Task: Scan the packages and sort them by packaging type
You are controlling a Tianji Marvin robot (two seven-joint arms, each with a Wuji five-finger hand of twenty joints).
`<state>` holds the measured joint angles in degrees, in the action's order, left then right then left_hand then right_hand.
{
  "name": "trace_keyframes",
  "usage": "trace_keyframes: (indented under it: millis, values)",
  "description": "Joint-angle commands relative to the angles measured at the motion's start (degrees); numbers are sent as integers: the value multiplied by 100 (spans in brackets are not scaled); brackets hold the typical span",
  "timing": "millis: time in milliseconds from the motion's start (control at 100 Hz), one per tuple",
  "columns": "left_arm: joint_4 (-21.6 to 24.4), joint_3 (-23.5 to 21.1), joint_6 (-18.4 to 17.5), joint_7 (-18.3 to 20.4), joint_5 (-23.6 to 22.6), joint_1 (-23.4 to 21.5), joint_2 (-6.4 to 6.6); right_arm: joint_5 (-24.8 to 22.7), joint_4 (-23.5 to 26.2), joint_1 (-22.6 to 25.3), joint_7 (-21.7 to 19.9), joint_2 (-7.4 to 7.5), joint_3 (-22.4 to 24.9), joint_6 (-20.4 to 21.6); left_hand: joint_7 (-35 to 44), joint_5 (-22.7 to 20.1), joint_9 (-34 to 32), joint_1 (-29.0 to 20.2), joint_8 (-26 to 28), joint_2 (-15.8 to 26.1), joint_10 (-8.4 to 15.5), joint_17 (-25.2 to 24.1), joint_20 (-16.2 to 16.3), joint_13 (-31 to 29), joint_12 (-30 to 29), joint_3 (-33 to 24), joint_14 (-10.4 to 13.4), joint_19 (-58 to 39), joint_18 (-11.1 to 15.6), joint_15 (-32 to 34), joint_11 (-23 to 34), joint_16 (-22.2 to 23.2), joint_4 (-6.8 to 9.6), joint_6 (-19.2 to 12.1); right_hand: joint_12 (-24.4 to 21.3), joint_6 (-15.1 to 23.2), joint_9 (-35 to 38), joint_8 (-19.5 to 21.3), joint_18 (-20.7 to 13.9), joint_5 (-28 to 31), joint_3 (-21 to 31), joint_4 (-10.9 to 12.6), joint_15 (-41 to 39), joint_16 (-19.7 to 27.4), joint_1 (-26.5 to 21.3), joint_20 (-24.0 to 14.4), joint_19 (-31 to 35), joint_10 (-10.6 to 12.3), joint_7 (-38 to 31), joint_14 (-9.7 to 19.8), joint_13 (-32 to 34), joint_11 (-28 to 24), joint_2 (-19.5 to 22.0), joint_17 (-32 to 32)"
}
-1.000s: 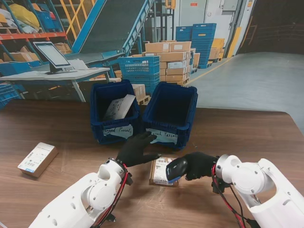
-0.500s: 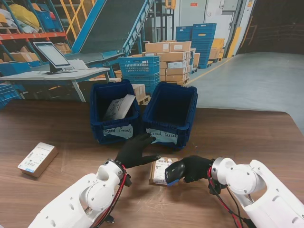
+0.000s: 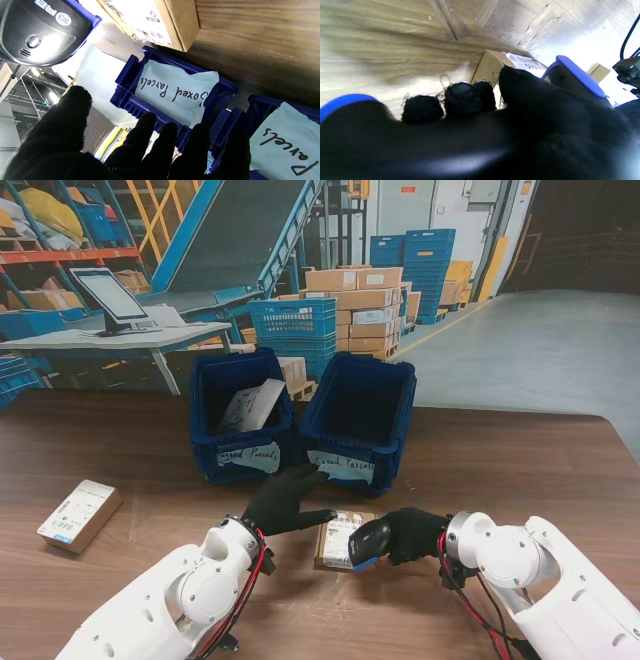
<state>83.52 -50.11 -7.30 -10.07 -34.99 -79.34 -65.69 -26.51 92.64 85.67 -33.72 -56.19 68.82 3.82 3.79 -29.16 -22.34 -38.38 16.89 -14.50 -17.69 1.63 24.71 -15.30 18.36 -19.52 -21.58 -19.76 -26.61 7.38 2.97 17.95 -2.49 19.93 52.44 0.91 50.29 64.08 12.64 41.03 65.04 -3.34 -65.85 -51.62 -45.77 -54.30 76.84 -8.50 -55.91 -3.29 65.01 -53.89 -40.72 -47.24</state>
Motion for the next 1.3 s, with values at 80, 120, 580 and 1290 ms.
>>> trace_keyframes:
  millis: [80,120,580,1290]
  values:
    - [24,41,8,278,19,99,24,111,308,187,24,-92,228,-189,19,22,90,-43,33,-16,54,-89,-23,176,28,29,-6,120,20,-76,8,-14,92,-142,-24,521,0,-5,-97,87,724,239,-111,-54,-500,-48,236,47,-89,143,123,-49,534,-110]
    - [6,62,8,327,19,139,32,105,424,254,76,-106,317,-257,17,29,107,-37,32,-16,54,-103,-25,186,26,36,-14,129,23,-81,5,-16,92,-140,-25,520,-7,-6,-91,90,725,240,-112,-54,-502,-48,236,44,-89,145,124,-46,534,-107]
    - [-347,568,-60,1021,-86,799,152,273,1556,1070,1032,-360,1349,-1240,-106,430,575,436,-45,351,2,-258,-87,624,-223,978,-30,501,107,-287,-108,-212,100,-218,-22,480,7,-23,-27,113,718,221,-116,-57,-537,-62,240,0,-80,90,123,-27,489,-74]
    - [-517,1739,290,1884,-468,1677,292,829,2065,1792,2010,-622,1931,-1605,-418,1268,1114,842,-325,605,-176,-435,-179,965,-418,2133,11,875,53,-459,-230,-332,116,413,6,391,7,-18,62,148,649,118,-126,-76,-639,-107,268,-86,-29,-3,91,28,440,-27]
